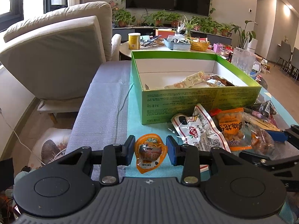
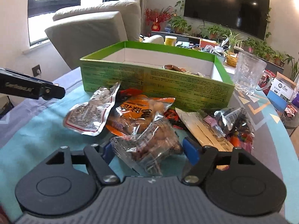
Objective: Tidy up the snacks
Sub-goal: 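Grasp clear bag of brown nuts with right gripper while left gripper holds orange cup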
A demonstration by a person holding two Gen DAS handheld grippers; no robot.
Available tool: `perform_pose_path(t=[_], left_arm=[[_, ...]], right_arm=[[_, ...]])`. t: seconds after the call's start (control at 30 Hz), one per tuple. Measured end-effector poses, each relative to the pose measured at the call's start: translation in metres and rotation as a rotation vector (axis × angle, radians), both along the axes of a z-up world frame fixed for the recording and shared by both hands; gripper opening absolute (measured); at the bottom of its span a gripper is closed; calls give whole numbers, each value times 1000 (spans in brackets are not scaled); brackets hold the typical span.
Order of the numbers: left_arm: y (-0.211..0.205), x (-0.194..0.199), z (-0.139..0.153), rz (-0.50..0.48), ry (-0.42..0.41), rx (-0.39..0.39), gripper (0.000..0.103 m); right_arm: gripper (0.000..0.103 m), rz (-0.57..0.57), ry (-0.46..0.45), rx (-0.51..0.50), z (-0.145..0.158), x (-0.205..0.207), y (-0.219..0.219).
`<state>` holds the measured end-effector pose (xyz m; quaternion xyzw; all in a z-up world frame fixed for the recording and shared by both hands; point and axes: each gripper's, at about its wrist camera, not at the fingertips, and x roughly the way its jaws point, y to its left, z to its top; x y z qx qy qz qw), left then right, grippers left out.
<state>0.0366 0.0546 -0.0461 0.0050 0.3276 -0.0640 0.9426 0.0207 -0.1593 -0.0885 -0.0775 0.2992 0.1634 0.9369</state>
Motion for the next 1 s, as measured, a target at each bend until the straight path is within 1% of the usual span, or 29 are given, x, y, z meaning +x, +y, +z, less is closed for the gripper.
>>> perform_pose_path(t=[0.13, 0.23, 0.37, 0.53, 0.67, 0.77, 0.87, 1.0], left_arm=[[-3, -2, 1, -2, -4, -4, 34], [-5, -3, 3, -10, -8, -3, 34], [-6, -5, 5, -15, -15, -4, 34], [-2, -4, 4, -2, -10, -10, 34], [-1, -3, 3, 6, -7, -13, 34], [-2, -3, 3, 5, -7, -15, 34], [-3, -4, 3, 1, -7, -10, 34], [-3, -3, 3, 3, -5, -11, 34]], right_arm=[[43, -4, -9, 20, 6, -8, -5], [43, -8, 14, 72, 11, -8, -11], [43, -3, 31, 60, 10, -8, -9], [43, 23, 57, 85, 7, -16, -11], [43, 14, 50, 117, 9, -22, -16], [43, -19, 53, 154, 10, -21, -21], [43, -33, 73, 194, 9, -20, -22], [43, -64, 124, 241, 4, -17, -22]])
